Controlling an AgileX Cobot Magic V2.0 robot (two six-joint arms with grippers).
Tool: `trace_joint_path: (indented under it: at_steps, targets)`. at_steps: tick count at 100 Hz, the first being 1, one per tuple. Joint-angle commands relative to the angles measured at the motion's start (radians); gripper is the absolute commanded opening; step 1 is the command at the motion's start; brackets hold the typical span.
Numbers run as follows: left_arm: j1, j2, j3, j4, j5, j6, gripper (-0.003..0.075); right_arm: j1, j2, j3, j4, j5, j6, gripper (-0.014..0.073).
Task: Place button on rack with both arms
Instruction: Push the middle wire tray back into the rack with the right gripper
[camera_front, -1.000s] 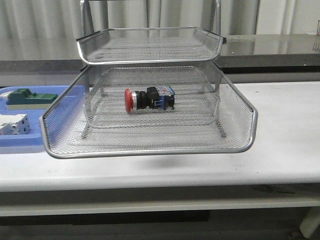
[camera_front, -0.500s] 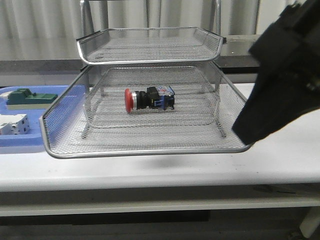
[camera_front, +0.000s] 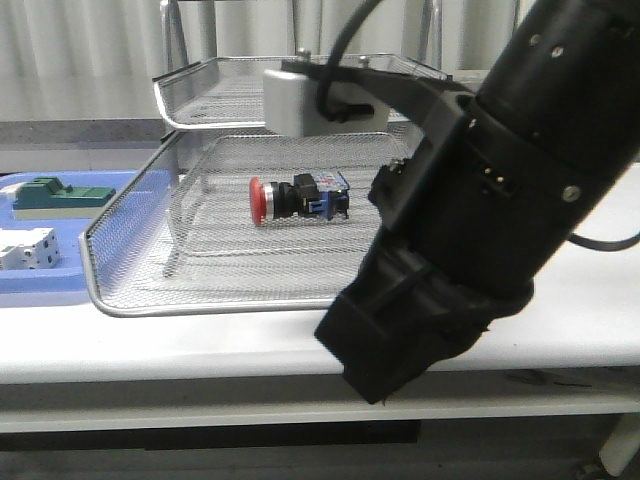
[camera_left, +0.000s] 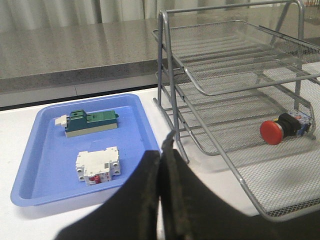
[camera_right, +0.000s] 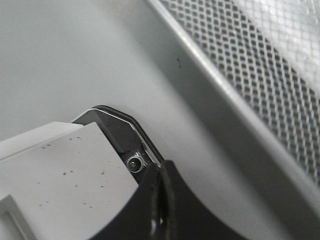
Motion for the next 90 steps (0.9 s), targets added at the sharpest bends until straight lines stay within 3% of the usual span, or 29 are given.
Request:
trace_joint_path:
  at_steps: [1,41,90]
  targets:
    - [0.002,0.009,-0.027,-0.031,-0.064,-0.003,-0.002,0.002,0.012,-0.052,-0.038,-0.043,-0.013,-0.0061]
    - [0.002,0.009,-0.023,-0.031,-0.065,-0.003,-0.002,-0.017,0.124,-0.173,-0.112,-0.132,-0.013,-0.0061]
    - [0.002,0.009,-0.023,-0.031,-0.065,-0.003,-0.002,-0.184,0.269,-0.386,-0.208,-0.143,-0.013,-0.0061]
